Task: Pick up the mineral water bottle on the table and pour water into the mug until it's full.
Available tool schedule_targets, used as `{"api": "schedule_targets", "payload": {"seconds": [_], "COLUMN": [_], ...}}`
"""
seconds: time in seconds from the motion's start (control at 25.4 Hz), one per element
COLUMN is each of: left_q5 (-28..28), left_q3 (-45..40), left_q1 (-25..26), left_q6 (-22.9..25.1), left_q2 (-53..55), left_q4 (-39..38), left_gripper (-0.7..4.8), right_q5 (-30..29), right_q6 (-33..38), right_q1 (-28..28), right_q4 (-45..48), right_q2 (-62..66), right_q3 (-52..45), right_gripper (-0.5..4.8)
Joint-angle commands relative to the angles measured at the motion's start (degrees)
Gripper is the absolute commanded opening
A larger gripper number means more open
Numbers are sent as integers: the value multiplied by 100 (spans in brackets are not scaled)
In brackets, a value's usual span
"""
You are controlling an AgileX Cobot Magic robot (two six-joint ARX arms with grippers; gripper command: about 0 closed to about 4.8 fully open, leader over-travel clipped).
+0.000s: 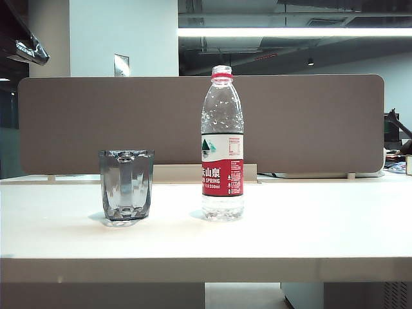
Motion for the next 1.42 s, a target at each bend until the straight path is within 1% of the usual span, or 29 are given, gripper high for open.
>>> {"api": "schedule_targets", "payload": {"seconds": [0.04, 0.24, 0.63, 0.75, 0.9, 1.02, 1.1, 1.18, 1.26, 1.42], "left_q5": [26, 26, 26, 26, 26, 26, 26, 26, 26, 26], "left_q3": [17, 17, 17, 17, 17, 17, 17, 17, 17, 17], "left_q1": [-7, -7, -7, -7, -7, -7, -7, -7, -7, -7], "left_q6": [9, 9, 7, 7, 9, 7, 7, 7, 7, 7], "left_q2": [-11, -11, -11, -11, -11, -11, -11, -11, -11, -11], "left_q4": [70, 70, 70, 70, 70, 70, 70, 70, 70, 70], "left_gripper": [-2, -2, -2, -2, -2, -2, -2, -2, -2, -2], "right_q5": [-90, -138, -120, -94, -96, -83, 35, 334, 509, 542], "right_q6": [17, 13, 7, -175, -691, -702, -702, -702, -704, -704], "right_q1": [4, 4, 4, 4, 4, 4, 4, -15, -35, -28], "right_q4": [63, 63, 66, 66, 66, 66, 70, 107, 131, 138], "right_q2": [-181, -474, -468, -468, -468, -466, -459, -452, -455, -468], "right_q3": [-44, -44, -44, -44, -44, -42, -42, -42, -42, -42], "right_gripper": [-5, -5, -5, -5, -5, -5, -5, -5, -5, -5]}}
